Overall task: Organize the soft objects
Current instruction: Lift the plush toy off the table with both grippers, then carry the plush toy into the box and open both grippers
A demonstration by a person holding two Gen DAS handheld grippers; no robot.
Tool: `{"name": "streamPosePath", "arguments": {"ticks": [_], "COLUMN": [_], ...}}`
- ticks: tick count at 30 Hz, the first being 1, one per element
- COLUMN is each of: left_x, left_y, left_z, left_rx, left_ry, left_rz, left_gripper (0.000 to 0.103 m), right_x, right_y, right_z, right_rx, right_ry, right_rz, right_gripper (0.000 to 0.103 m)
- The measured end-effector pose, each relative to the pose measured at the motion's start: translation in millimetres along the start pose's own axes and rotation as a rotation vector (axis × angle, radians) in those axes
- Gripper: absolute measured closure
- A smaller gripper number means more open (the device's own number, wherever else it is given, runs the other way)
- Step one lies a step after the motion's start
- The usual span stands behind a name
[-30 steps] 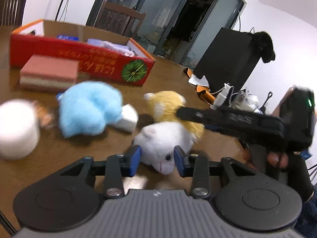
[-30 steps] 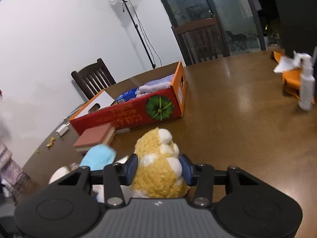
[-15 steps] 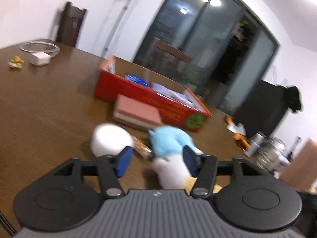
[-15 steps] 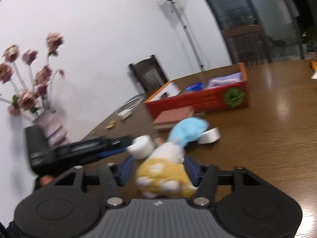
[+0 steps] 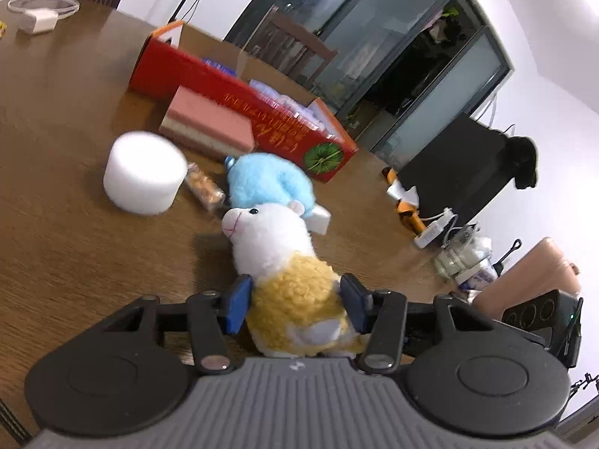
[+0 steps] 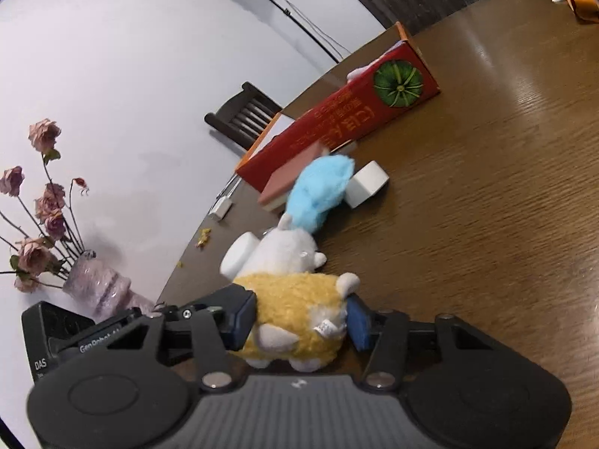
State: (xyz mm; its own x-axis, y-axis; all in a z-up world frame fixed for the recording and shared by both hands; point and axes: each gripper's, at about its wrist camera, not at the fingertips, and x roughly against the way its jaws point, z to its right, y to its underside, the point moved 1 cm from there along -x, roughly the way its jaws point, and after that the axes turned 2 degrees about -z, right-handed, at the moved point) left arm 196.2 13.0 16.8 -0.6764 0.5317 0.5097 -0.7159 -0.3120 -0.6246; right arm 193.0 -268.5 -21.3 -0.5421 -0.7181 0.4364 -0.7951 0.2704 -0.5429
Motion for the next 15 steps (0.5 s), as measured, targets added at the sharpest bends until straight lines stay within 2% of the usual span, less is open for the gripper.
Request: {"name": "streamPosePath", "arguments": {"ticks": [4, 8, 11, 15], "left_x": [26, 19, -9, -66], "left_y": [-30, -105, -172, -259], "left_z": [11, 10, -6, -41], "left_rx": [-0.046, -0.094, -0.101, -0.034], "left_ry": [0.056, 0.062, 0.030, -0.066], "left_rz": [0.111, 0.188, 0.197, 0.143], "left_gripper": [0.051, 0.051, 0.051, 0.051], "right_x": [14, -3, -45, -126], "right_y": [-21, -79, -142, -229], "right_z": [-37, -71, -83, -74], "right_rx": [0.100, 0.209, 0.229, 0.147], "right_ry": [-0.035, -0.072, -0.064, -0.062], "right_rz": [0.059, 0.121, 0.136, 0.062], "right_gripper": [0.053, 0.053, 0.053, 0.053]}}
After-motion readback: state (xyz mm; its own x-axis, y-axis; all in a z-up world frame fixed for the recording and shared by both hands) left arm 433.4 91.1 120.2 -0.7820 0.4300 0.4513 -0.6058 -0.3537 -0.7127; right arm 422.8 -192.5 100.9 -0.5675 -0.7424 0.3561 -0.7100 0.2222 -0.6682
